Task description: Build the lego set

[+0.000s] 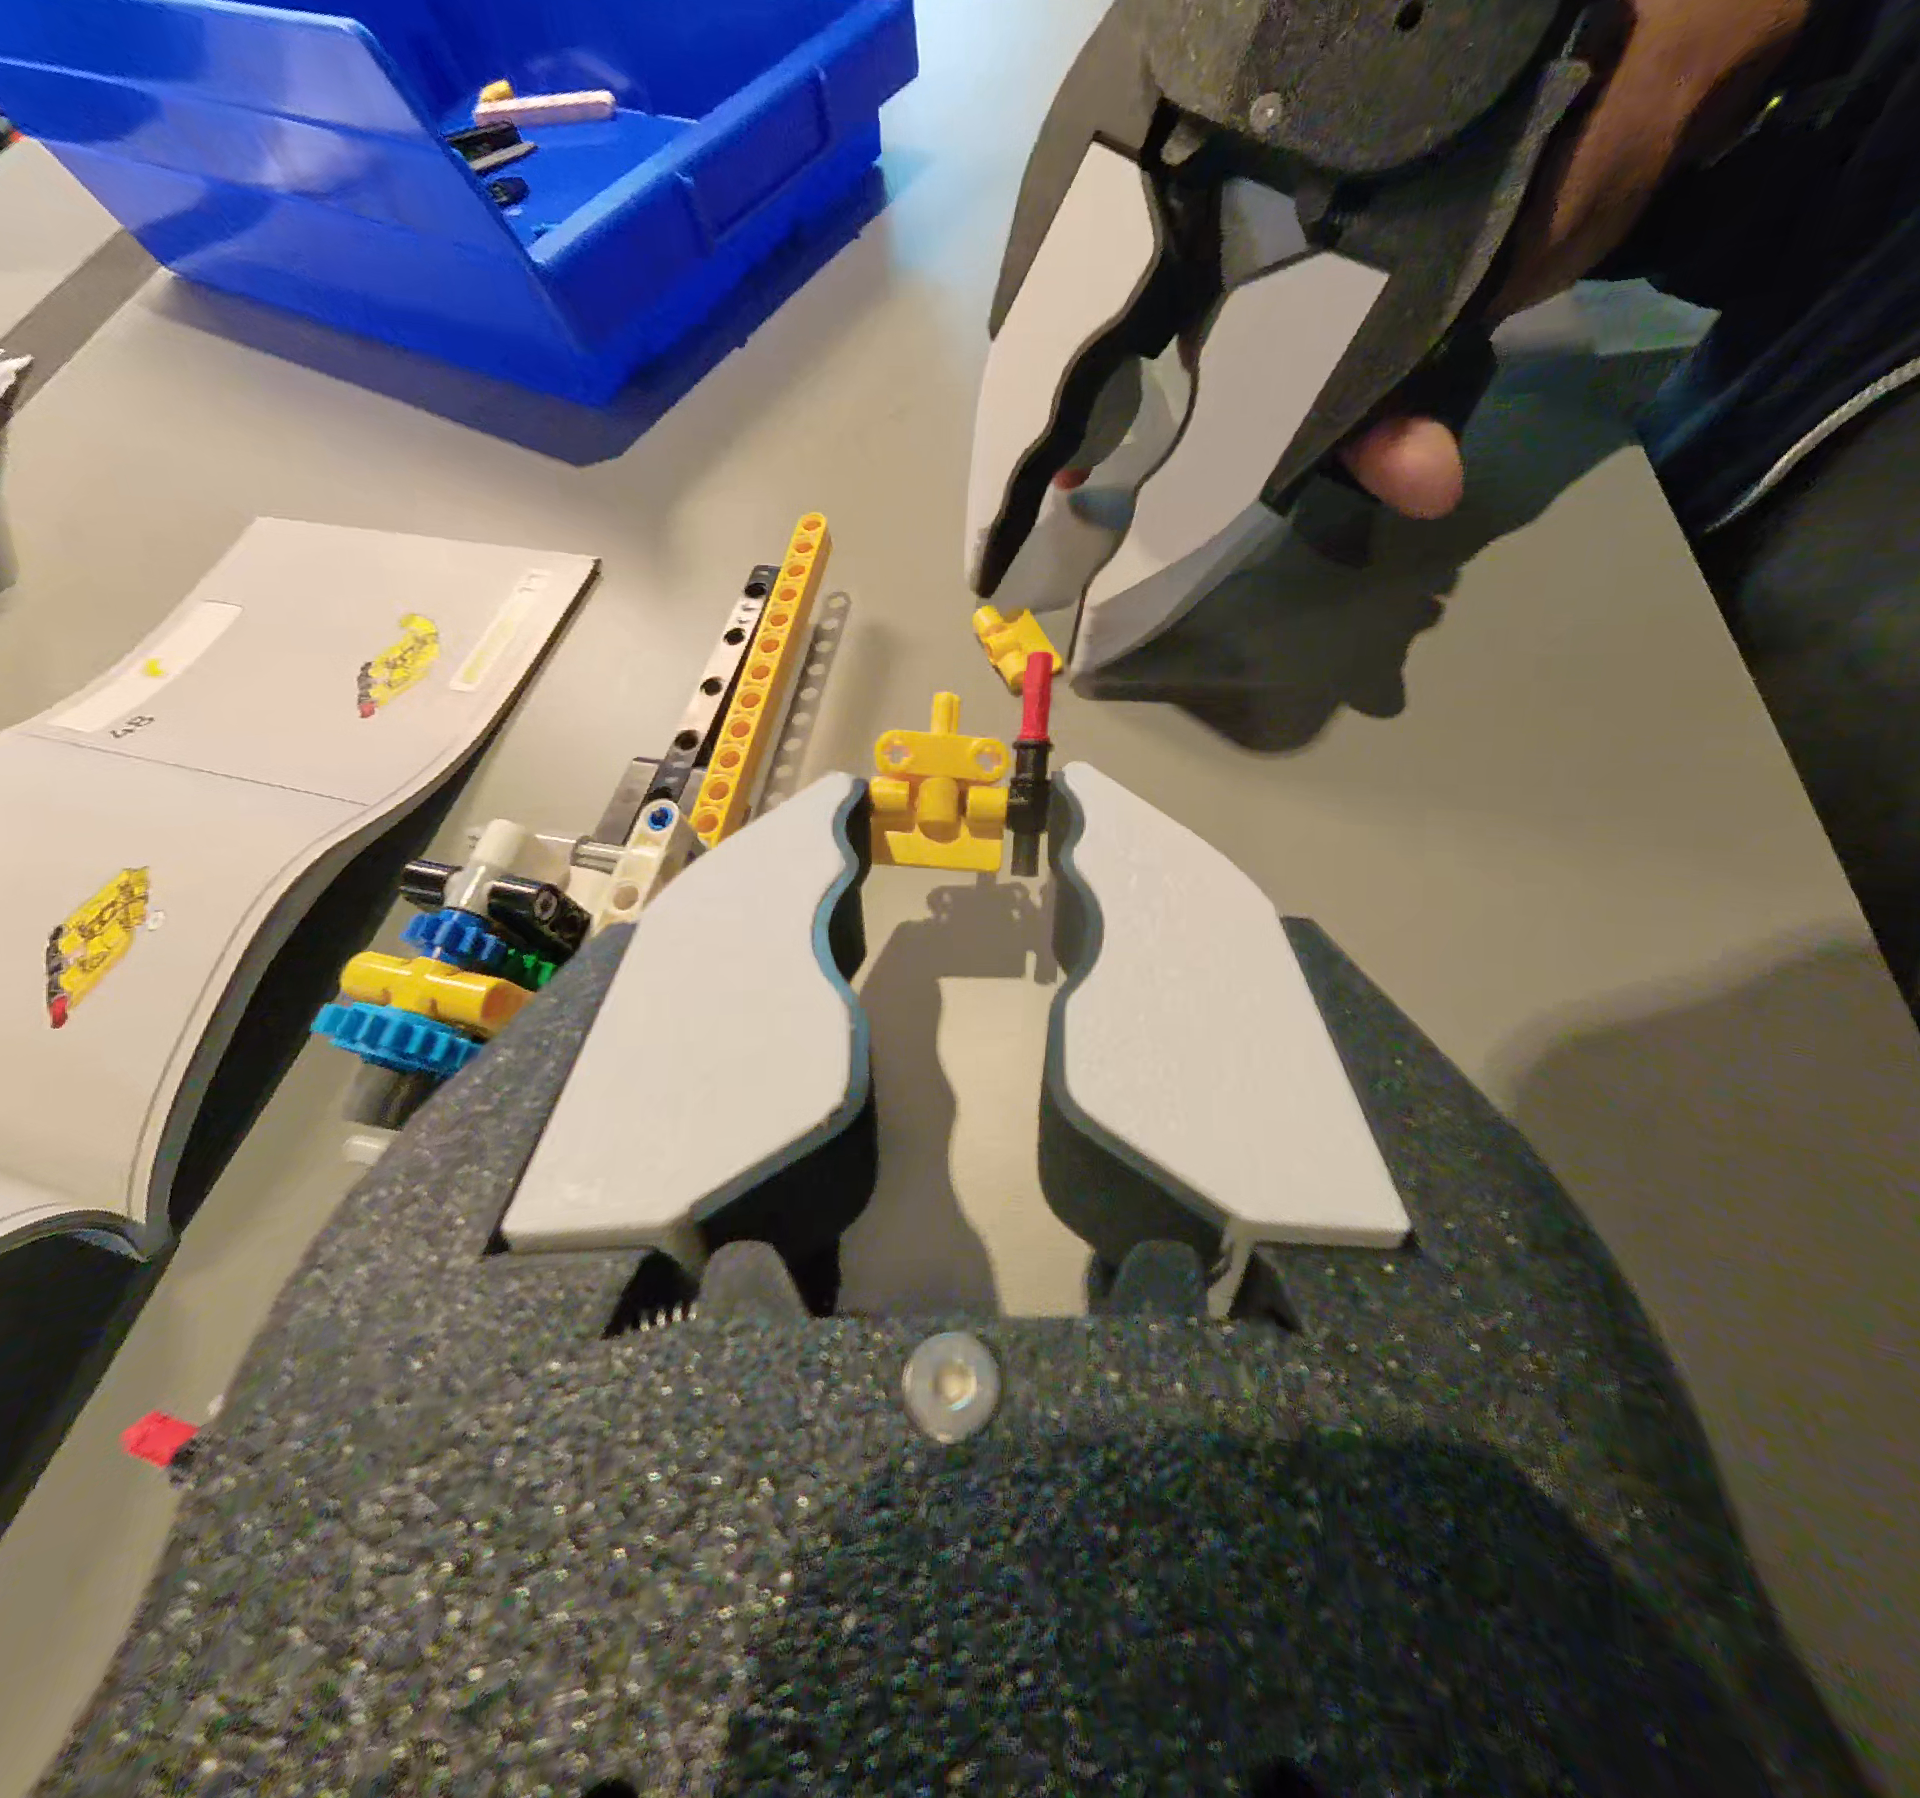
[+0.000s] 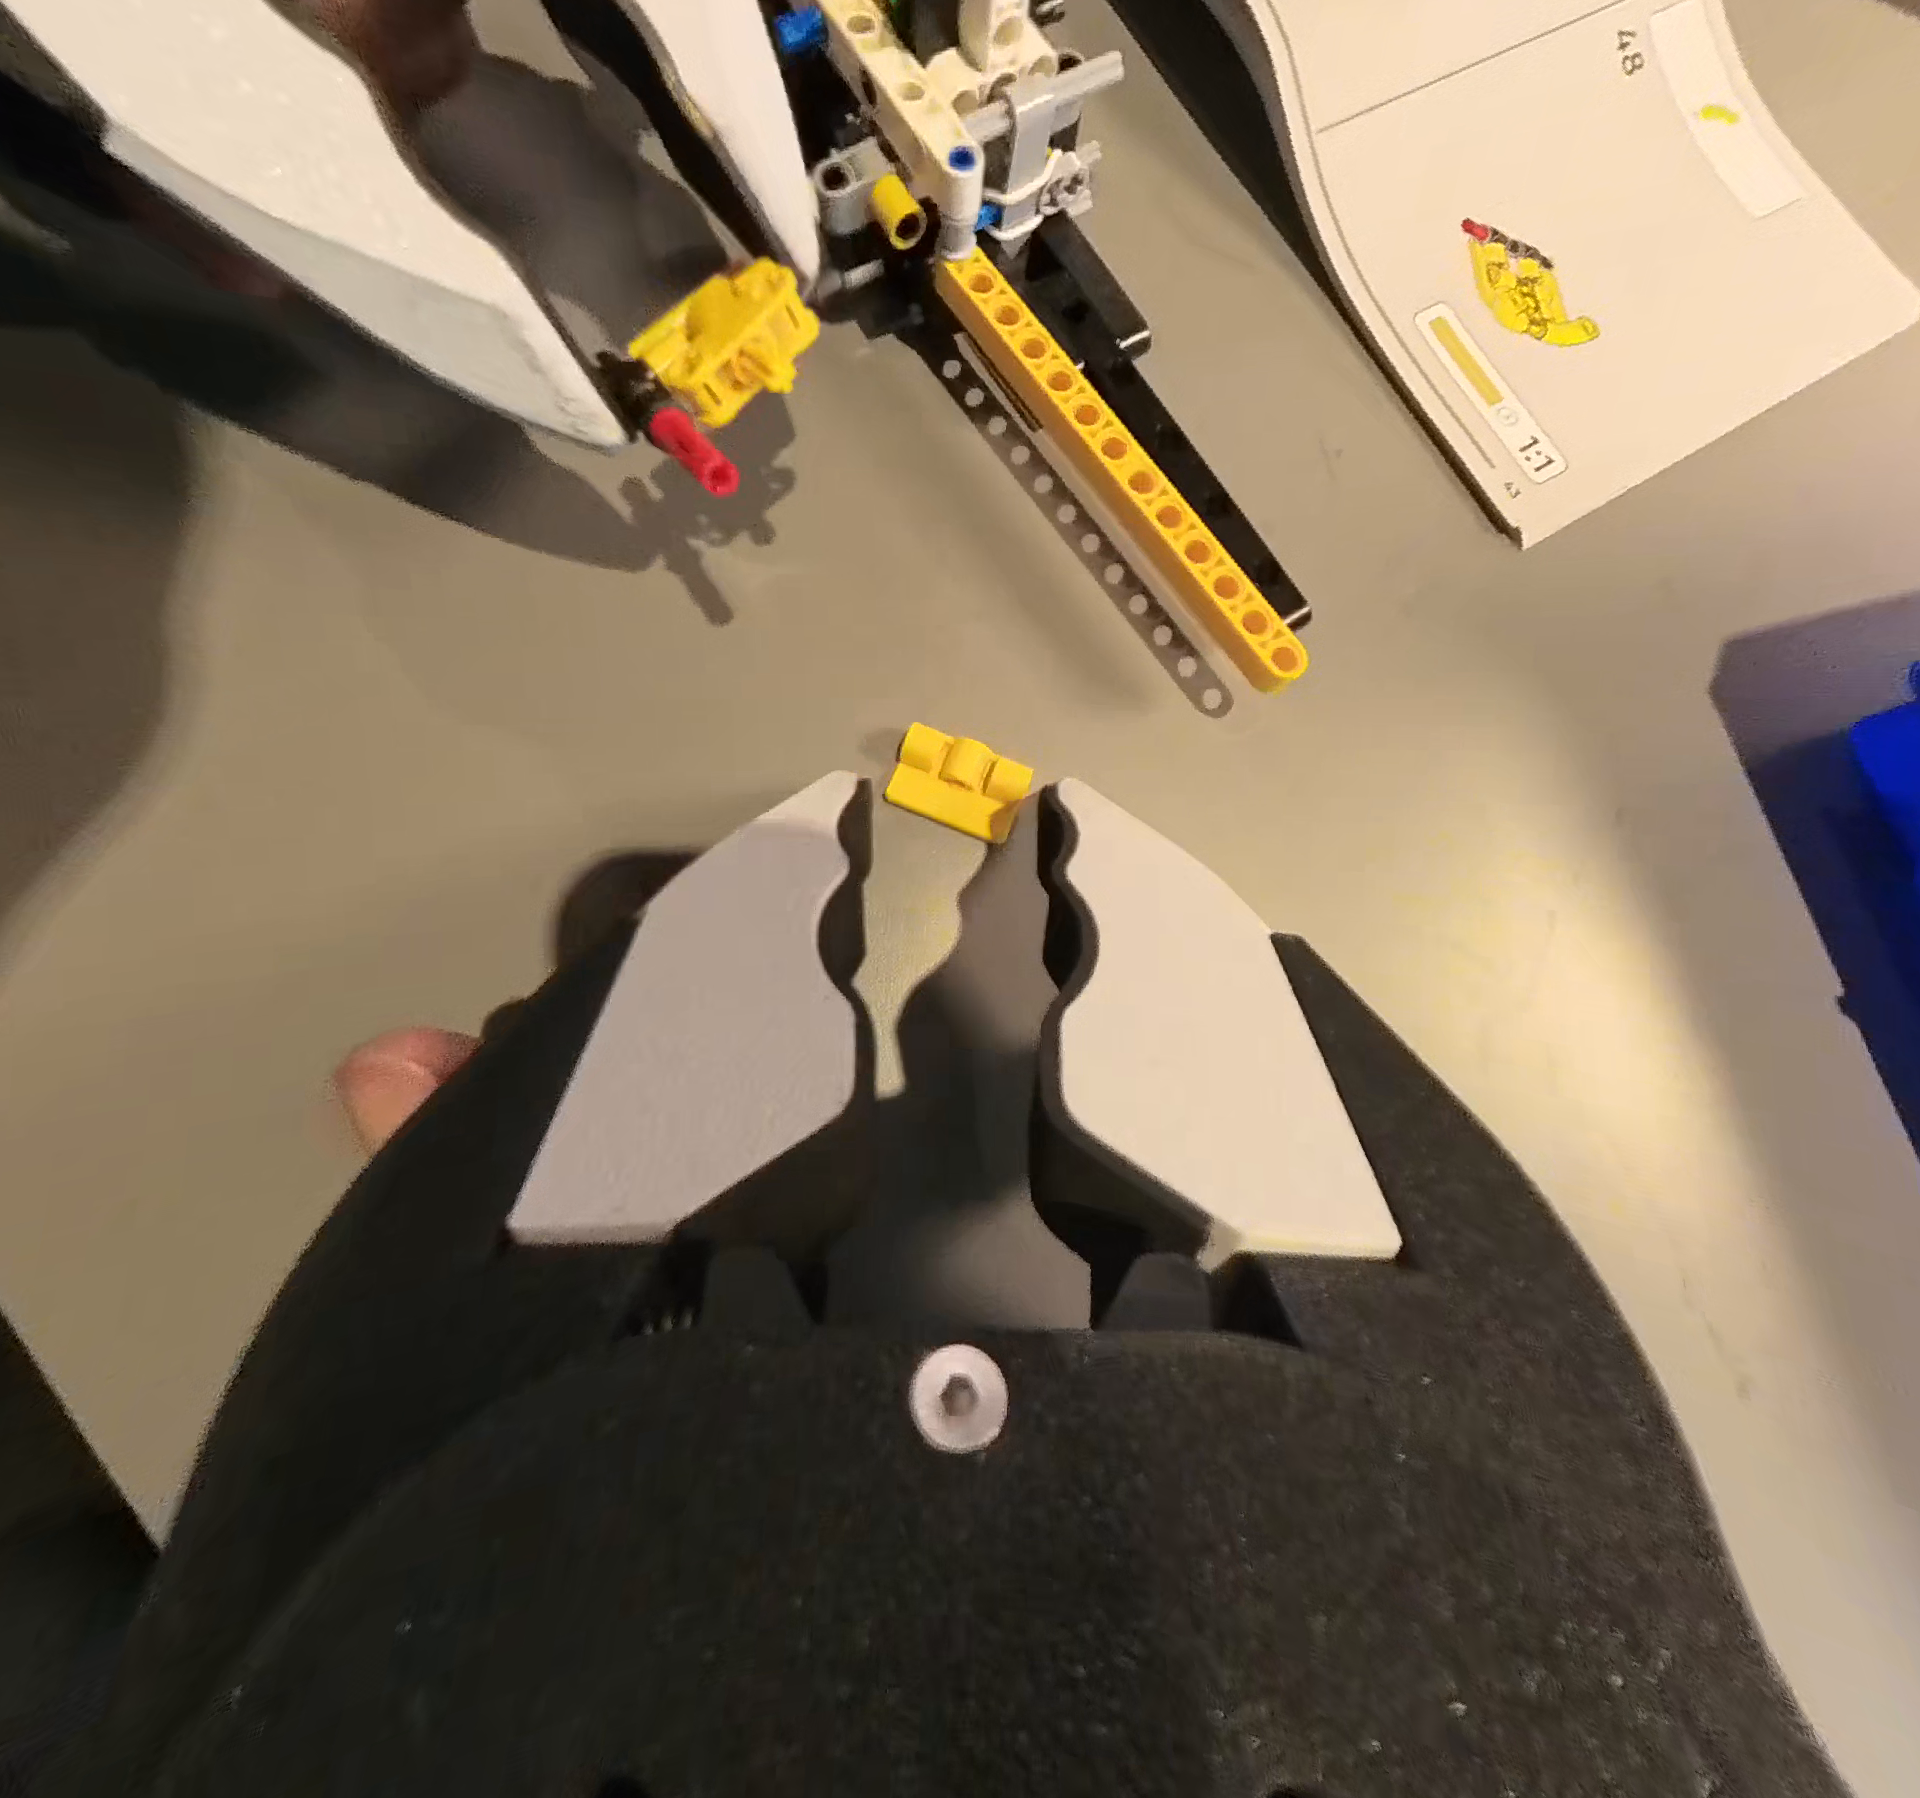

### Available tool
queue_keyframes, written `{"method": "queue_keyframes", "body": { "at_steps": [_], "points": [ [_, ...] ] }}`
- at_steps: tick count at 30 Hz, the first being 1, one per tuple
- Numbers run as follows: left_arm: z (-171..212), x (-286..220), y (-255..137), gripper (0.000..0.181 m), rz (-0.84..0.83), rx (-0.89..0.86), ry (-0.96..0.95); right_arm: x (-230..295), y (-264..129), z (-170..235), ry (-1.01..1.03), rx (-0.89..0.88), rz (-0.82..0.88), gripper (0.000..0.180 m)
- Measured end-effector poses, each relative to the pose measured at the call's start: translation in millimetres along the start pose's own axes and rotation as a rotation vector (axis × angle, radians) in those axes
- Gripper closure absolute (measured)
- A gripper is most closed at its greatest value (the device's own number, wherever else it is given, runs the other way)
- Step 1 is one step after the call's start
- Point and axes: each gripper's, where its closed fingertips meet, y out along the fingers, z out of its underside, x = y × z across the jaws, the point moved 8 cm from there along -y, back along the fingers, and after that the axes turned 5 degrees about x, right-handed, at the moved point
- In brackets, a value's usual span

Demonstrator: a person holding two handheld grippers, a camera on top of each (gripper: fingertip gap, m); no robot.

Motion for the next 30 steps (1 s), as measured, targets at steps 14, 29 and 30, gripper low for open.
{"method": "queue_keyframes", "body": {
  "at_steps": [14,29,30],
  "points": [
    [6,-8,6,0.148,0.085,0.131,-0.003,4,12,-10,-0.179,-0.021,-0.101,0.156],
    [11,-19,15,0.148,0.195,0.261,0.023,14,13,-22,-0.483,-0.143,-0.37,0.156],
    [11,-19,15,0.148,0.196,0.26,0.023,14,15,-22,-0.496,-0.128,-0.367,0.156]
  ]
}}
